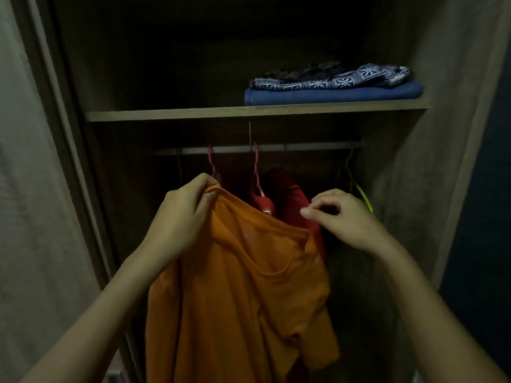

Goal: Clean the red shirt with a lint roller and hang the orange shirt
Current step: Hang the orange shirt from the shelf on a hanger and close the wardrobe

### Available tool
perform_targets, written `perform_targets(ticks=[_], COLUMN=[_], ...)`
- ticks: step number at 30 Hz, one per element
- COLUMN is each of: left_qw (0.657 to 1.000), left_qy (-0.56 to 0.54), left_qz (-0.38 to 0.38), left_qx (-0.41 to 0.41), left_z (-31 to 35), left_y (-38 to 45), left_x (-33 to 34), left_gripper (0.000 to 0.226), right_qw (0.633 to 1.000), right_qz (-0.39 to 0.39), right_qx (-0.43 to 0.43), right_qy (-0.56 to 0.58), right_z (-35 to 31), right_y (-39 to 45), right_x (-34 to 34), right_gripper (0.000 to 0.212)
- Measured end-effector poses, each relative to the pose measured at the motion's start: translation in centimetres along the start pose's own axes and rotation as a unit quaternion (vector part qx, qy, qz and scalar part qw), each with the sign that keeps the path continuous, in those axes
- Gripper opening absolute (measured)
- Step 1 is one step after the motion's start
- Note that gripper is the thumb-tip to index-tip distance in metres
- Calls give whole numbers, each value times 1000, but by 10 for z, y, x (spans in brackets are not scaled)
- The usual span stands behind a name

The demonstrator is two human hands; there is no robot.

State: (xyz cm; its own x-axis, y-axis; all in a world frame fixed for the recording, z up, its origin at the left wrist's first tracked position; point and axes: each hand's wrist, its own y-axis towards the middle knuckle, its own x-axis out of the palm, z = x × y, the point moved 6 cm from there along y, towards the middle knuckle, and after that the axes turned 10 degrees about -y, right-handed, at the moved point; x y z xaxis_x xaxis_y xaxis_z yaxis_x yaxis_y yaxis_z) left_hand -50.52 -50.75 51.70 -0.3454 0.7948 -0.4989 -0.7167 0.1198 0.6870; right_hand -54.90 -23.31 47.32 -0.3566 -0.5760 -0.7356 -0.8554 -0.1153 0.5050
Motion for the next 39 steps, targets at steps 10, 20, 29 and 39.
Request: perform_targets(ticks=[10, 20, 29, 39], left_qw=[999, 998, 998, 998], left_qy=[10, 8, 19, 32], left_qz=[-42, -35, -30, -32], left_qx=[15, -44, -54, -44], left_z=[-1, -16, -31, -27], left_y=[9, 8, 4, 4], left_x=[32, 14, 12, 9], left_gripper=[17, 17, 16, 15], right_qw=[952, 941, 897, 891], right_qz=[68, 86, 168, 206], right_qx=[271, 327, 346, 276], right_qy=[-126, 14, 218, 294], right_z=[83, 109, 129, 89], right_y=[36, 86, 123, 131], right_x=[13, 14, 34, 13], right_gripper=[59, 64, 44, 38])
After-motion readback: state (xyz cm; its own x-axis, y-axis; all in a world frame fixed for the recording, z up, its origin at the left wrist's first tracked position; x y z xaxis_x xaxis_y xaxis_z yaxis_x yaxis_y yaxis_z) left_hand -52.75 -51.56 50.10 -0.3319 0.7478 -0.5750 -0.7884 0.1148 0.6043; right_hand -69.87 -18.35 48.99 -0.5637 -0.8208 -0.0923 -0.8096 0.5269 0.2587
